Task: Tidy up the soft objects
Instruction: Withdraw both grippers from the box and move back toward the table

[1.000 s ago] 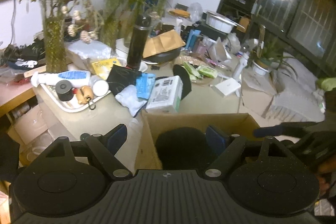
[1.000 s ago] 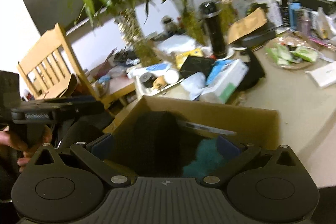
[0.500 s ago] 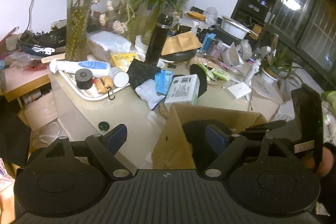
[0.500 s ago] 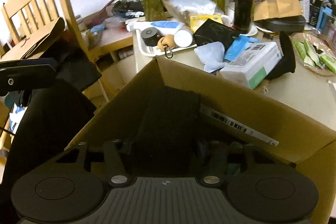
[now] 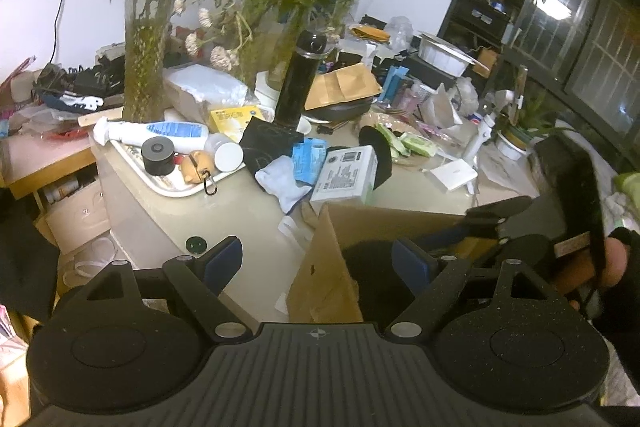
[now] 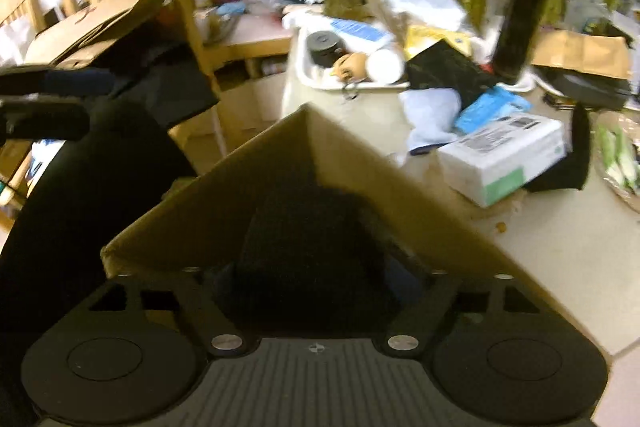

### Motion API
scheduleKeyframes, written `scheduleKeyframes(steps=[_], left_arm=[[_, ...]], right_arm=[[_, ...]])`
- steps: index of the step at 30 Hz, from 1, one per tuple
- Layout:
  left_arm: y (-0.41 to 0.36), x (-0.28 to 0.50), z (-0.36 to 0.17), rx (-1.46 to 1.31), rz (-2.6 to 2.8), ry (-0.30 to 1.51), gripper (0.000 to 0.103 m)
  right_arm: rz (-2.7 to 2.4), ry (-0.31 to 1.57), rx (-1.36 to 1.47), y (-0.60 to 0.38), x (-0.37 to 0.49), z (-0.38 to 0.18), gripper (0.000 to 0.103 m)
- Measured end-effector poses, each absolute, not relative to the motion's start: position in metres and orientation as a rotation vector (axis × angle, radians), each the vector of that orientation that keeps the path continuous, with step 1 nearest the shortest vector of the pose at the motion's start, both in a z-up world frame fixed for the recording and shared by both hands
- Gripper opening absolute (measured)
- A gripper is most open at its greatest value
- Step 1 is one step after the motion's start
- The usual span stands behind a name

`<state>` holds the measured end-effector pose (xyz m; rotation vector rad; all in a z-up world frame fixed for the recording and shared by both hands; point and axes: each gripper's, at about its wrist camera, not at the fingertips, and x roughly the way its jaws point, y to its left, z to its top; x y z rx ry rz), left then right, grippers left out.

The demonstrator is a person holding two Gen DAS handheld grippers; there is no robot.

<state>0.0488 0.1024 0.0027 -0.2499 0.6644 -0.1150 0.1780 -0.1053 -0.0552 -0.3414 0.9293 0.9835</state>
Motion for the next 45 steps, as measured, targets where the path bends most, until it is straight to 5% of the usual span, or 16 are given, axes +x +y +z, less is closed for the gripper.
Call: scheduleKeyframes(steps=[13,45], left_arm=[[0.092,0.064,0.005,-0.203,-0.116,0.675,0.083],[0.084,0.134,-0.004,0.004,-0.105,0.578,0.082]], right_arm=[[0.870,0.785,-0.182,-0.182,0.166,-0.019,0.103],[0.504,0.641,0.005,-0.285,0.236,-0.031,0.103]])
